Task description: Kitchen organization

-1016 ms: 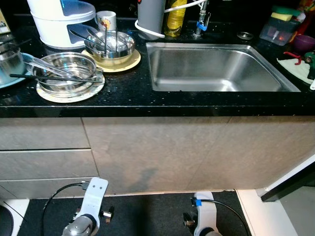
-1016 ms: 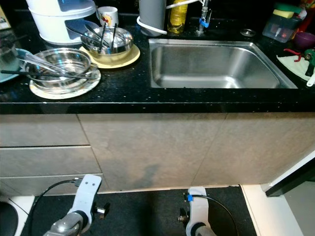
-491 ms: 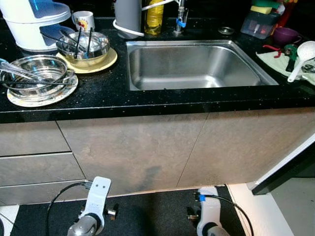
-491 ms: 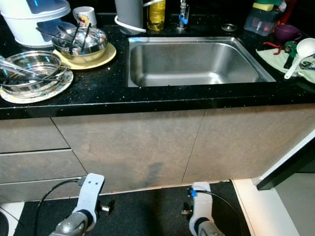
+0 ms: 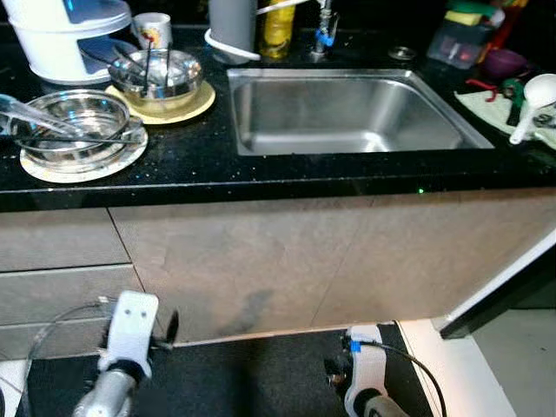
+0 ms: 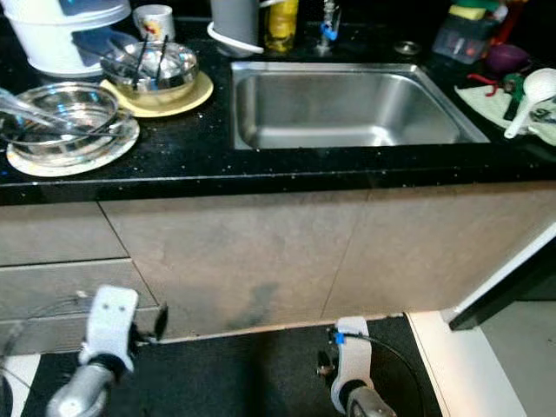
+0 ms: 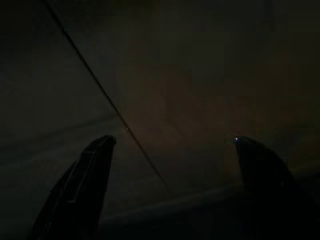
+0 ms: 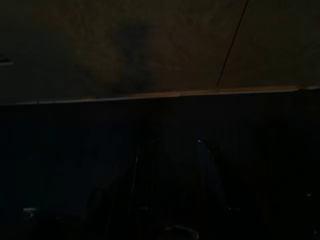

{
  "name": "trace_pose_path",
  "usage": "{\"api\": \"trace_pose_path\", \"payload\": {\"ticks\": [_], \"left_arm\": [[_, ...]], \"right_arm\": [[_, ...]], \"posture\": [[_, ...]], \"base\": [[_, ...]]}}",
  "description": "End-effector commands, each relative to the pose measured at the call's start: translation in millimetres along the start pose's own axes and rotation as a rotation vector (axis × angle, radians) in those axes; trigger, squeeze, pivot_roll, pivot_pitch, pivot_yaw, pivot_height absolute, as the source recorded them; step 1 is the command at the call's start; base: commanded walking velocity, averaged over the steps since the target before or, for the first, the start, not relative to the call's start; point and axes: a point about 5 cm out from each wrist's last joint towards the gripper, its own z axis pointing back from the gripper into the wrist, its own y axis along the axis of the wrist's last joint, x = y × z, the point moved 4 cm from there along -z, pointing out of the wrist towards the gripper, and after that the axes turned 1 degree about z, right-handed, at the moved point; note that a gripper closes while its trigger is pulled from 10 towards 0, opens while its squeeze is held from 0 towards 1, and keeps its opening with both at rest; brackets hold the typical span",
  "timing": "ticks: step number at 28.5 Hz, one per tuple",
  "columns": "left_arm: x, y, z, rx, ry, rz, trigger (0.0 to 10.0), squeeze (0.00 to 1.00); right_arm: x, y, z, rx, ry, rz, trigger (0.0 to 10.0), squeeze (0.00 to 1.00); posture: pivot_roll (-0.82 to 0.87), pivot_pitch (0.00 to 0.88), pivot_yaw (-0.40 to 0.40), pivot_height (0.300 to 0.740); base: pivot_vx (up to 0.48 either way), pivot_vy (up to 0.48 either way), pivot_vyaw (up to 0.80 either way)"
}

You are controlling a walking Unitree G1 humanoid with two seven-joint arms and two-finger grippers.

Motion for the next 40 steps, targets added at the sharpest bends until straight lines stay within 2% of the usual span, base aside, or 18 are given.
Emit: {"api": "trace_pose_path", "payload": {"ticks": [1, 3, 4, 5, 8, 12, 14, 15, 16, 17, 22, 23, 27, 28, 30, 31, 33, 40], "left_arm": [[-15.0, 30, 6.1, 0.136, 0.046, -0.164, 10.0, 1.00], [-15.0, 30, 6.1, 0.136, 0.046, -0.164, 10.0, 1.00], [-18.2, 42, 7.1, 0.193, 0.057, -0.223, 10.0, 1.00], [-18.2, 42, 7.1, 0.193, 0.057, -0.223, 10.0, 1.00], [-22.4, 80, 7.4, 0.354, 0.082, -0.380, 10.0, 1.00], [-26.5, 92, 2.8, 0.380, 0.108, -0.470, 10.0, 1.00], [-28.9, 101, -3.2, 0.390, 0.115, -0.594, 10.0, 1.00], [-28.9, 101, -3.2, 0.390, 0.115, -0.594, 10.0, 1.00], [-31.7, 113, -9.0, 0.418, 0.111, -0.734, 10.0, 0.00], [-31.7, 113, -9.0, 0.418, 0.111, -0.734, 10.0, 0.00], [-44.2, 127, -16.6, 0.428, 0.143, -0.889, 10.0, 0.00], [-44.2, 127, -16.6, 0.428, 0.143, -0.889, 10.0, 0.00], [-55.1, 132, -20.5, 0.415, 0.180, -0.959, 10.0, 0.00], [-55.1, 132, -20.5, 0.415, 0.180, -0.959, 10.0, 0.00], [-67.7, 132, -23.4, 0.380, 0.221, -0.970, 10.0, 0.00], [-67.7, 132, -23.4, 0.380, 0.221, -0.970, 10.0, 0.00], [-84.0, 134, -28.0, 0.347, 0.268, -0.988, 10.0, 0.00], [-92.1, 132, -43.7, 0.322, 0.259, -1.018, 10.0, 0.00]], "right_arm": [[2.4, -9, 3.8, -0.020, -0.003, 0.000, 10.0, 0.00], [2.4, -9, 3.8, -0.020, -0.003, 0.000, 10.0, 0.00], [2.4, -9, 3.6, -0.021, -0.001, 0.000, 10.0, 0.00], [2.4, -9, 3.6, -0.021, -0.001, 0.000, 10.0, 0.00], [1.2, -7, 1.8, -0.015, 0.005, -0.013, 10.0, 0.00], [-1.1, -4, 1.0, -0.008, 0.019, -0.027, 10.0, 0.00], [-9.5, 0, 0.9, 0.010, 0.075, -0.043, 10.0, 0.00], [-9.5, 0, 0.9, 0.010, 0.075, -0.043, 10.0, 0.00], [-28.9, 11, 3.5, 0.048, 0.206, -0.087, 10.0, 0.00], [-28.9, 11, 3.5, 0.048, 0.206, -0.087, 10.0, 0.00], [-60.7, 37, 17.8, 0.117, 0.455, -0.145, 10.0, 0.00], [-60.7, 37, 17.8, 0.117, 0.455, -0.145, 10.0, 0.00], [-80.9, 63, 37.1, 0.169, 0.657, -0.189, 10.0, 0.00], [-80.9, 63, 37.1, 0.169, 0.657, -0.189, 10.0, 0.00], [-92.1, 79, 48.8, 0.213, 0.747, -0.123, 10.0, 0.00], [-92.1, 79, 48.8, 0.213, 0.747, -0.123, 10.0, 0.00], [-103.5, 104, 57.2, 0.299, 0.776, -0.006, 10.0, 0.00], [-117.4, 141, 59.9, 0.398, 0.792, 0.022, 10.0, 0.00]], "posture": [[-0.08, 0.176, -0.071, 0.740], [-0.08, 0.176, -0.071, 0.740], [-0.08, 0.176, -0.071, 0.740], [-0.08, 0.176, -0.071, 0.740], [-0.08, 0.180, -0.073, 0.740], [-0.08, 0.184, -0.077, 0.740], [-0.08, 0.186, -0.079, 0.740], [-0.08, 0.186, -0.079, 0.740], [-0.08, 0.189, -0.077, 0.740], [-0.08, 0.189, -0.077, 0.740], [-0.08, 0.192, -0.072, 0.740], [-0.08, 0.192, -0.072, 0.740], [-0.08, 0.193, -0.070, 0.740], [-0.08, 0.193, -0.070, 0.740], [-0.08, 0.193, -0.073, 0.740], [-0.08, 0.193, -0.073, 0.740], [-0.08, 0.192, -0.075, 0.740], [-0.08, 0.191, -0.076, 0.740]], "base": [[0.000, 0.000, 0.00], [0.000, 0.000, 0.00], [0.000, 0.000, 0.00], [0.000, 0.000, 0.00], [0.000, 0.000, 0.00], [0.000, 0.000, 0.00], [0.000, 0.000, 0.00], [0.000, 0.000, 0.00], [0.000, 0.000, 0.00], [0.000, 0.000, 0.00], [0.000, 0.000, 0.00], [0.000, 0.000, 0.00], [0.000, 0.000, 0.00], [0.000, 0.000, 0.00], [0.000, 0.000, 0.00], [0.000, 0.000, 0.00], [0.000, 0.000, 0.00], [0.000, 0.000, 0.00]]}}
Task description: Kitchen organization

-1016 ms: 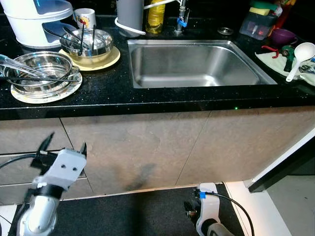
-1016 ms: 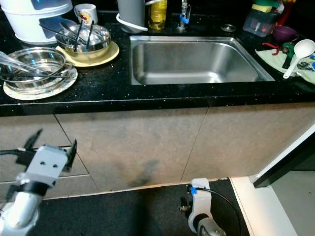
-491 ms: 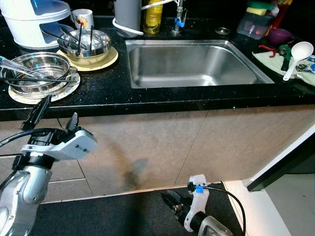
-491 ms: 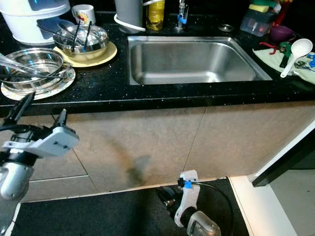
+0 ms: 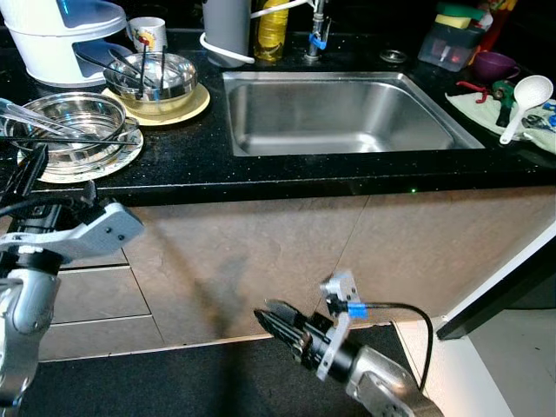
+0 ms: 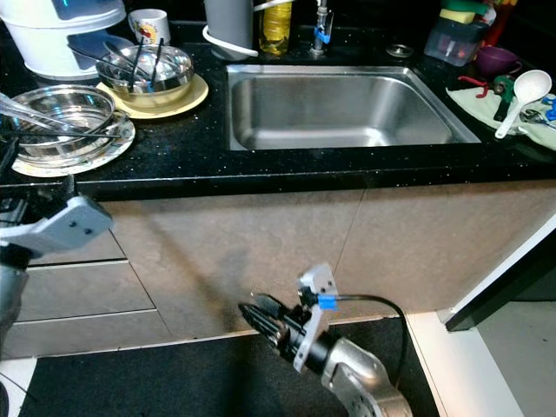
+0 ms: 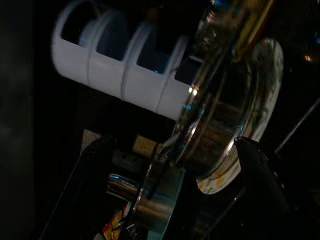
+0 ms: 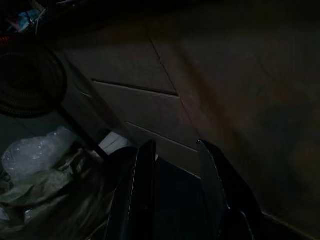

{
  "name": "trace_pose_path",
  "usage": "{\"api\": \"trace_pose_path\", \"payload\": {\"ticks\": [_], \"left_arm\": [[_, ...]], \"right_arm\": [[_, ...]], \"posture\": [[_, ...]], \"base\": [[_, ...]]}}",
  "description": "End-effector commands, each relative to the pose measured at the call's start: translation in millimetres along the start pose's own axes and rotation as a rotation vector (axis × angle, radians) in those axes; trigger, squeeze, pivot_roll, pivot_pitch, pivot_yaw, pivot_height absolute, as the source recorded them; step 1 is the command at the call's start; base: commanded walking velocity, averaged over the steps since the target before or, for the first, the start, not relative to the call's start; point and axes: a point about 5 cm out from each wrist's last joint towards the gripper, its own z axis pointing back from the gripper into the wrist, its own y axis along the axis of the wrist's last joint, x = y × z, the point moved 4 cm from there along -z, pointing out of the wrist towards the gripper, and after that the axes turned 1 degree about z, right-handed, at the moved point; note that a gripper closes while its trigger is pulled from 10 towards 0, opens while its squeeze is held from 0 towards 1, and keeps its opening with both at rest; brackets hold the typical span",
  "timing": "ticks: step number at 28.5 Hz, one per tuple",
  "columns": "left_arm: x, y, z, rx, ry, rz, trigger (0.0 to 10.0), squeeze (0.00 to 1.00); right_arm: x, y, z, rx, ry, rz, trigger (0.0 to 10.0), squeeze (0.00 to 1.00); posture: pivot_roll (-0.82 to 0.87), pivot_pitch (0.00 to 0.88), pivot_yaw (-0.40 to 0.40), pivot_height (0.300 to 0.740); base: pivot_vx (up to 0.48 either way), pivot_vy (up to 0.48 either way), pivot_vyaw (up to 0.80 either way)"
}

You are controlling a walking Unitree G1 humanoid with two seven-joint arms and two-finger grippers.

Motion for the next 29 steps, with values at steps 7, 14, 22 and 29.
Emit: {"api": "trace_pose_path", "payload": {"ticks": [7, 14, 22, 29], "left_arm": [[10.2, -5, -15.9, 0.016, -0.045, -0.056, 10.0, 0.00], [10.6, -6, -24.4, 0.022, -0.047, -0.059, 10.0, 0.00], [13.1, -1, -48.0, 0.066, -0.041, -0.044, 10.0, 0.00], [15.3, 0, -57.7, 0.070, -0.036, -0.035, 10.0, 0.00]], "right_arm": [[-7.3, 20, -10.0, 0.051, 0.006, -0.002, 10.0, 0.00], [-9.6, 21, -8.8, 0.055, -0.002, -0.010, 10.0, 0.00], [-7.1, 27, -10.7, 0.075, -0.030, -0.022, 10.0, 0.00], [-6.1, 29, -10.4, 0.084, -0.045, -0.026, 10.0, 0.00]], "posture": [[-0.08, 0.194, -0.070, 0.740], [-0.09, 0.199, -0.070, 0.740], [-0.09, 0.203, -0.070, 0.740], [-0.09, 0.198, -0.065, 0.740]], "base": [[0.000, 0.000, 0.00], [0.000, 0.000, 0.00], [0.000, 0.000, 0.00], [0.000, 0.000, 0.00]]}}
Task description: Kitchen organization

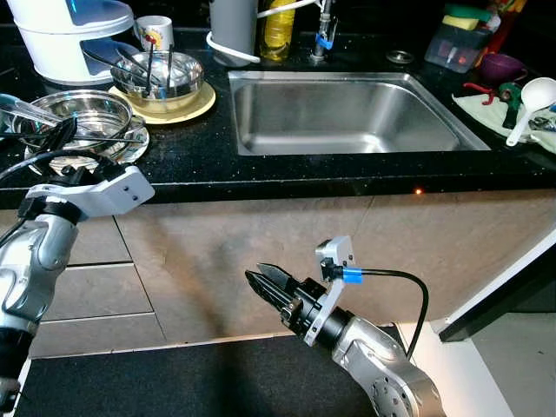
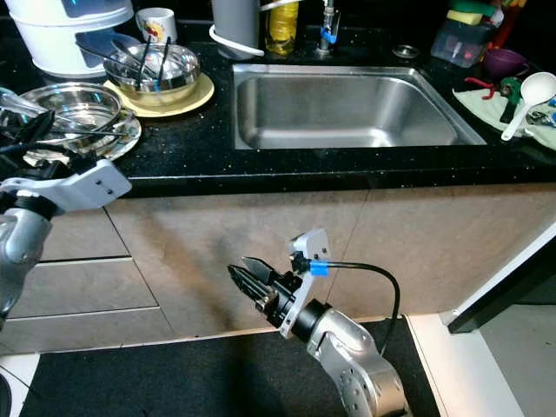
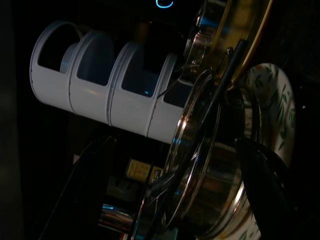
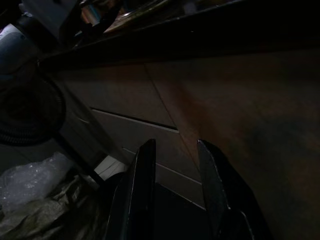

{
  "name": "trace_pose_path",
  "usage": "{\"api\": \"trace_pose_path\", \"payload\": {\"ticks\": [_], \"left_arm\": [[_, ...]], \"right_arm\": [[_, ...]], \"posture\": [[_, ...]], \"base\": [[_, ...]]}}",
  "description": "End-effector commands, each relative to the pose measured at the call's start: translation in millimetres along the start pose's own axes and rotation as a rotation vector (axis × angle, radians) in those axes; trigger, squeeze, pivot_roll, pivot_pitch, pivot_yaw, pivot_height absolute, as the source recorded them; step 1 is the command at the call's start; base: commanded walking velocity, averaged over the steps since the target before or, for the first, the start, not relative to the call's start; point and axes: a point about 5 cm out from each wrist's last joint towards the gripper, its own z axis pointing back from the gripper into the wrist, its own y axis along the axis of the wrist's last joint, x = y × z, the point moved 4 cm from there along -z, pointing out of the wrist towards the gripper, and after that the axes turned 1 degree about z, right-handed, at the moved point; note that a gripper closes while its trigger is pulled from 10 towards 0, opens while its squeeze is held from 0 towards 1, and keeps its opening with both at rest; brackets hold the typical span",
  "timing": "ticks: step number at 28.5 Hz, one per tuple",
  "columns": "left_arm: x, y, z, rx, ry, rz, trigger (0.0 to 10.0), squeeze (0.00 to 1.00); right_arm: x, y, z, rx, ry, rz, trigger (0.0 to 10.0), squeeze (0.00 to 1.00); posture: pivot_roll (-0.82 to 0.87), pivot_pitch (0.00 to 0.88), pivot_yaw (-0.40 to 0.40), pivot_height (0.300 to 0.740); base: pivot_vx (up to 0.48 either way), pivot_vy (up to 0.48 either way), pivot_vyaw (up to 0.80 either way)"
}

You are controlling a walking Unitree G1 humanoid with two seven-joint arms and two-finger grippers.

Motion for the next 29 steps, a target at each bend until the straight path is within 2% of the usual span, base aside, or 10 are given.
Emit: {"api": "trace_pose_path", "payload": {"ticks": [1, 4, 5, 8, 9, 13, 15, 17, 22, 29], "left_arm": [[3.3, -1, -1.2, 0.010, -0.010, -0.016, 10.0, 0.00], [3.7, -1, -2.1, 0.012, -0.010, -0.015, 10.0, 0.00], [3.7, -1, -4.7, 0.021, -0.010, -0.015, 3.9, 0.00], [3.4, 0, -5.7, 0.024, -0.010, -0.017, 2.8, 0.00], [3.3, 0, -6.5, 0.032, -0.011, -0.017, 0.0, 0.00], [3.5, 1, -7.1, 0.040, -0.012, -0.020, 0.0, 0.00], [3.6, 3, -8.0, 0.058, -0.013, -0.035, 6.8, 0.00], [3.6, 5, -8.5, 0.069, -0.013, -0.041, 8.3, 0.00], [4.1, 10, -10.0, 0.105, -0.016, -0.064, 10.0, 0.00], [5.6, 13, -11.9, 0.134, -0.035, -0.084, 9.5, 0.00]], "right_arm": [[-0.1, 1, 3.1, 0.008, -0.011, -0.012, 10.0, 0.00], [-0.2, 2, 3.3, 0.009, -0.013, -0.015, 10.0, 0.00], [-0.1, 2, 3.5, 0.016, -0.017, -0.025, 10.0, 0.00], [0.0, 3, 3.5, 0.019, -0.019, -0.030, 10.0, 0.00], [0.2, 3, 3.5, 0.023, -0.020, -0.036, 10.0, 0.00], [0.7, 4, 3.2, 0.027, -0.022, -0.040, 10.0, 0.00], [1.6, 5, 2.5, 0.036, -0.026, -0.047, 10.0, 0.00], [1.9, 6, 2.3, 0.040, -0.028, -0.050, 10.0, 0.00], [2.3, 7, 2.1, 0.049, -0.032, -0.062, 10.0, 0.00], [3.3, 8, 2.2, 0.059, -0.039, -0.074, 10.0, 0.00]], "posture": [[-0.09, 0.198, -0.065, 0.740], [-0.09, 0.198, -0.065, 0.740], [-0.09, 0.198, -0.065, 0.740], [-0.09, 0.198, -0.065, 0.740], [-0.09, 0.190, -0.068, 0.740], [-0.09, 0.190, -0.068, 0.740], [-0.09, 0.180, -0.068, 0.740], [-0.09, 0.180, -0.068, 0.740], [-0.08, 0.182, -0.069, 0.740], [-0.08, 0.187, -0.066, 0.740]], "base": [[0.000, 0.000, 0.00], [0.000, 0.000, 0.00], [0.000, 0.000, 0.00], [0.000, 0.000, 0.00], [0.000, 0.000, 0.00], [0.000, 0.000, 0.00], [0.000, 0.000, 0.00], [0.000, 0.000, 0.00], [0.000, 0.000, 0.00], [0.000, 0.000, 0.00]]}}
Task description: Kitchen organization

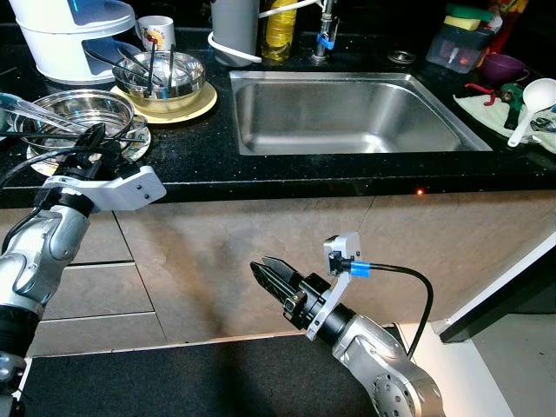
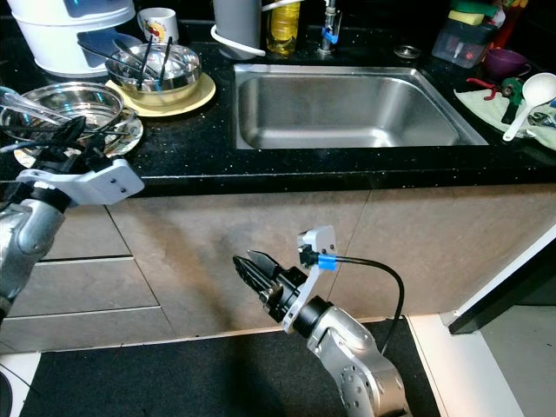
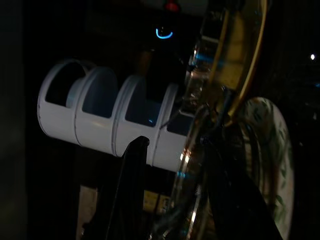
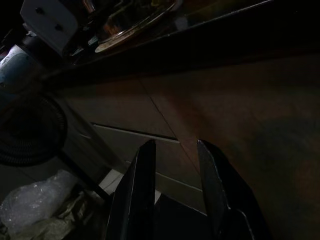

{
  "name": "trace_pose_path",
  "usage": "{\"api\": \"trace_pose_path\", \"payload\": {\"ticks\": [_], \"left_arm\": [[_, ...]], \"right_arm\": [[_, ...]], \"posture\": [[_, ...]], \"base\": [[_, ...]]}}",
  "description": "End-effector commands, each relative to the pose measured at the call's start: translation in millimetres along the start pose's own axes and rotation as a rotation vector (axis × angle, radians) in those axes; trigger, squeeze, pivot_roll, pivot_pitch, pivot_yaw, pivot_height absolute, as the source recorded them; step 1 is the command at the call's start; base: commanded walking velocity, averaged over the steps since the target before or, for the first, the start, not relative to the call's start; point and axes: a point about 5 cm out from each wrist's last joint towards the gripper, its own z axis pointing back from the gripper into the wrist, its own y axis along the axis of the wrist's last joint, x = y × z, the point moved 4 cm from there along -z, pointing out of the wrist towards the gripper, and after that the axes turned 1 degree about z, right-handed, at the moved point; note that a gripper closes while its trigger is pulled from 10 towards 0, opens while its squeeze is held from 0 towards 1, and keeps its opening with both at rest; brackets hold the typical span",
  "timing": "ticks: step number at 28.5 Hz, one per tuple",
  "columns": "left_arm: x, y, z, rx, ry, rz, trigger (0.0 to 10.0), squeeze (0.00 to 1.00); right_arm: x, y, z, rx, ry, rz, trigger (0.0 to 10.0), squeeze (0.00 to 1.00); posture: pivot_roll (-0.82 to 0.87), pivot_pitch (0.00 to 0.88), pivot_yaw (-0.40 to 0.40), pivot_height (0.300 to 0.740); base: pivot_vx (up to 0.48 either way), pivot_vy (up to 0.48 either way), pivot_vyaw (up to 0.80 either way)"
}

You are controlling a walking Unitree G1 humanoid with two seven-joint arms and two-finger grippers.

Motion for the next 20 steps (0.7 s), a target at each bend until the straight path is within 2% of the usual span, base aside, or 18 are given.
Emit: {"api": "trace_pose_path", "payload": {"ticks": [1, 2, 3, 4, 5, 6, 14, 15, 17, 18, 20], "left_arm": [[2.6, -5.1, 2.3, 0.002, -0.030, -0.036, 7.5, 0.00], [2.9, -5.5, 2.2, 0.002, -0.032, -0.037, 6.2, 0.00], [2.9, -5.5, 2.2, 0.002, -0.032, -0.037, 6.2, 0.00], [3.0, -5.7, 2.1, 0.003, -0.034, -0.037, 3.8, 0.00], [3.1, -5.8, 2.0, 0.005, -0.036, -0.038, 3.0, 0.00], [2.9, -6.1, 2.0, 0.006, -0.038, -0.038, 1.5, 0.00], [2.3, -9.6, 3.3, 0.001, -0.043, -0.044, 1.0, 0.00], [2.3, -10.0, 3.5, 0.000, -0.043, -0.045, 0.7, 0.00], [2.3, -10.0, 3.5, 0.000, -0.043, -0.045, 0.7, 0.00], [2.2, -10.4, 3.2, 0.003, -0.046, -0.047, 0.1, 0.00], [2.2, -10.3, 3.0, 0.005, -0.046, -0.047, 0.1, 0.00]], "right_arm": [[0.5, 1.7, 2.3, 0.008, -0.008, -0.010, 10.0, 0.00], [0.6, 1.7, 2.3, 0.008, -0.009, -0.012, 10.0, 0.00], [0.6, 1.7, 2.3, 0.008, -0.009, -0.012, 10.0, 0.00], [0.7, 1.5, 2.4, 0.008, -0.010, -0.013, 10.0, 0.00], [0.7, 1.5, 2.4, 0.008, -0.011, -0.014, 10.0, 0.00], [0.8, 1.5, 2.5, 0.008, -0.011, -0.015, 10.0, 0.00], [0.9, 1.2, 2.8, 0.007, -0.012, -0.019, 10.0, 0.00], [0.9, 1.2, 2.8, 0.007, -0.012, -0.019, 10.0, 0.00], [0.9, 1.2, 2.8, 0.007, -0.012, -0.019, 10.0, 0.00], [1.2, 1.5, 2.8, 0.008, -0.012, -0.020, 10.0, 0.00], [1.4, 1.7, 2.8, 0.009, -0.012, -0.021, 10.0, 0.00]], "posture": [[-0.08, 0.189, -0.064, 0.740], [-0.08, 0.189, -0.064, 0.740], [-0.08, 0.189, -0.064, 0.740], [-0.08, 0.192, -0.064, 0.740], [-0.08, 0.193, -0.063, 0.740], [-0.08, 0.193, -0.063, 0.740], [-0.08, 0.195, -0.065, 0.740], [-0.08, 0.195, -0.065, 0.740], [-0.08, 0.195, -0.065, 0.740], [-0.08, 0.196, -0.066, 0.740], [-0.08, 0.196, -0.066, 0.740]], "base": [[0.000, 0.000, 0.00], [0.000, 0.000, 0.00], [0.000, 0.000, 0.00], [0.000, 0.000, 0.00], [0.000, 0.000, 0.00], [0.000, 0.000, 0.00], [0.000, 0.000, 0.00], [0.000, 0.000, 0.00], [0.000, 0.000, 0.00], [0.000, 0.000, 0.00], [0.000, 0.000, 0.00]]}}
